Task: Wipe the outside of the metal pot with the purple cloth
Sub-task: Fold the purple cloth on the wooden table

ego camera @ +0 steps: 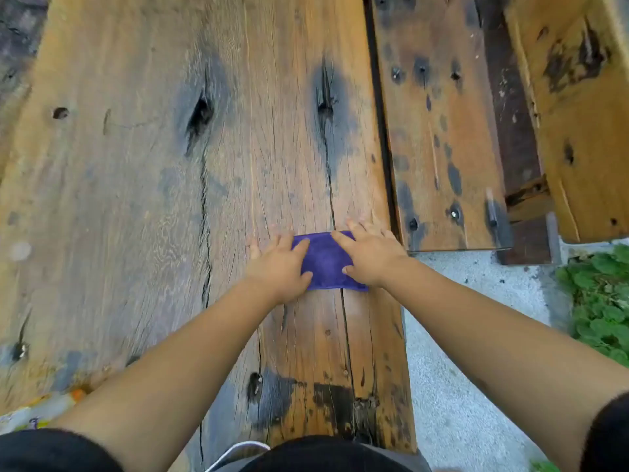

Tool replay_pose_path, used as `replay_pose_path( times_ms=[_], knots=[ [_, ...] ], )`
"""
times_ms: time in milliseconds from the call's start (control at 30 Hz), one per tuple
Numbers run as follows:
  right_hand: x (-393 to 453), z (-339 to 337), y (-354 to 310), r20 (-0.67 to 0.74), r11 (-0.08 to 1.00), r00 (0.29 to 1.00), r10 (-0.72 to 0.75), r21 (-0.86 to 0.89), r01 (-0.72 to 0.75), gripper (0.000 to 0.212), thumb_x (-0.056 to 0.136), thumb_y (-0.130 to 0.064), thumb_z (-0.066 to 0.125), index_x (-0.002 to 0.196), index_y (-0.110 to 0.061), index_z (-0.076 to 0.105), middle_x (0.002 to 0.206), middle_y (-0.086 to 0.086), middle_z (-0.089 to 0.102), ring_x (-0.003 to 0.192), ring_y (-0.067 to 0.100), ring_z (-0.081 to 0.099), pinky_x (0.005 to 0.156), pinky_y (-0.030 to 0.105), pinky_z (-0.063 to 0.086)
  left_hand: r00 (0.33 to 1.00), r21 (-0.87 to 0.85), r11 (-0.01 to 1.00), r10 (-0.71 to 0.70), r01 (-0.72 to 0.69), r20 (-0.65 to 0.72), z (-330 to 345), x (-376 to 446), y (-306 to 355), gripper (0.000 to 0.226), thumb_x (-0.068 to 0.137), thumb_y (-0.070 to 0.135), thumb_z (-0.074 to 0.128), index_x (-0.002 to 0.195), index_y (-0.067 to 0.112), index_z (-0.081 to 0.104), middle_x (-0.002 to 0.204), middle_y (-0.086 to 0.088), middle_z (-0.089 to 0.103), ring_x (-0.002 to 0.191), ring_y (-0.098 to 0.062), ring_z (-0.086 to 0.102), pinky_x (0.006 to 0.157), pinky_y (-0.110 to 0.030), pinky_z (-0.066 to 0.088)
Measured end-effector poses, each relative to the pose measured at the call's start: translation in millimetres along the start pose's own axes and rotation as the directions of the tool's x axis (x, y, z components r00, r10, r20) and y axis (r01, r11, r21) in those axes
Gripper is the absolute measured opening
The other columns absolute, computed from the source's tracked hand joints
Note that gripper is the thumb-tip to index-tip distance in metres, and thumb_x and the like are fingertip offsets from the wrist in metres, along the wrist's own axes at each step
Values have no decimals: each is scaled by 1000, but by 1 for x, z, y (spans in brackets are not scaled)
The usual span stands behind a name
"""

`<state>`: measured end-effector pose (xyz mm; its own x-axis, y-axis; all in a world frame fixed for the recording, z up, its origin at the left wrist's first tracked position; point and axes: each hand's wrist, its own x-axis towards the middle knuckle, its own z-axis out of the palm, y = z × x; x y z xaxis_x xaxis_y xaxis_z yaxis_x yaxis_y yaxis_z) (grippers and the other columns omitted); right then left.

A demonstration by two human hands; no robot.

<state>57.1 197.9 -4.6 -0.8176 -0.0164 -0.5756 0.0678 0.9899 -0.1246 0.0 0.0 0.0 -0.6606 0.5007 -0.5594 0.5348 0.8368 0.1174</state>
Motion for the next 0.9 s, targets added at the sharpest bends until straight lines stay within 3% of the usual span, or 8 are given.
replay_pose_path(
  times_ms=[167, 267, 333, 433, 567, 667, 767, 900],
  knots=[
    [11, 22, -9, 151, 990, 987, -50, -123, 69, 71, 93, -53, 50, 151, -39, 12, 164, 1, -6, 149, 34, 1, 111, 62, 15, 989, 73, 987, 142, -144, 30, 35, 4, 9, 64, 92, 53, 47, 149, 28, 32, 141, -6, 39, 128, -27, 41, 99, -48, 33],
    [8, 26, -8, 155, 988, 988, -25, -145, 47, 71, 92, -55, 49, 151, -39, 13, 164, 2, -5, 147, 36, 10, 111, 63, 10, 994, 74, 991, 109, -109, 5, 45, 10, 10, 62, 92, 52, 48, 148, 29, 33, 149, -8, 28, 138, -26, 32, 103, -50, 28],
    [4, 28, -15, 136, 988, 991, -7, -151, 28, 74, 90, -57, 46, 152, -36, 13, 164, 6, 1, 140, 36, 25, 109, 60, 23, 997, 66, 995, 81, -81, 0, 46, 14, 14, 57, 94, 47, 47, 145, 27, 34, 157, -12, 22, 147, -28, 23, 105, -53, 23],
    [-3, 29, -30, 170, 996, 985, 24, -86, -9, 80, 90, -58, 45, 154, -26, 10, 162, 13, 6, 133, 38, 34, 96, 47, 43, 997, 69, 996, 50, -54, 56, 42, 22, 21, 59, 96, 44, 41, 149, 23, 25, 167, -10, 2, 154, -29, 2, 111, -59, 12],
    [-9, 30, -44, 176, 999, 984, 27, 26, -32, 80, 89, -57, 47, 151, -17, 16, 148, 16, 23, 114, 36, 51, 74, 39, 44, 987, 74, 988, 128, -136, 102, 26, 46, 16, 54, 97, 33, 37, 148, 20, 28, 168, -2, -11, 154, -24, -11, 115, -63, 4],
    [-5, 22, -42, 235, 980, 971, -37, 198, -11, 65, 89, -55, 49, 141, -18, 36, 132, 12, 37, 103, 36, 56, 75, 38, 48, 938, 143, 928, 333, -343, 95, 7, 72, 1, 43, 95, 23, 40, 138, 19, 43, 168, 1, 1, 154, -20, -2, 115, -61, 6],
    [17, -2, -19, 161, 962, 986, -44, 272, -1, 24, 88, -38, 51, 104, -23, 59, 103, 4, 58, 97, 30, 60, 70, 33, 45, 876, 115, 868, 481, -483, 48, -10, 91, -17, 37, 96, 15, 43, 129, 22, 57, 163, 2, 28, 150, -20, 24, 112, -48, 19],
    [59, -23, 15, -99, 954, 992, 73, 296, -41, 15, 86, -29, 55, 99, -22, 52, 112, 9, 59, 103, 33, 58, 79, 38, 49, 969, -192, 955, 200, -226, -145, -7, 100, -27, 33, 93, 29, 58, 122, 13, 55, 125, -8, 58, 115, -31, 57, 93, -44, 48]
  ],
)
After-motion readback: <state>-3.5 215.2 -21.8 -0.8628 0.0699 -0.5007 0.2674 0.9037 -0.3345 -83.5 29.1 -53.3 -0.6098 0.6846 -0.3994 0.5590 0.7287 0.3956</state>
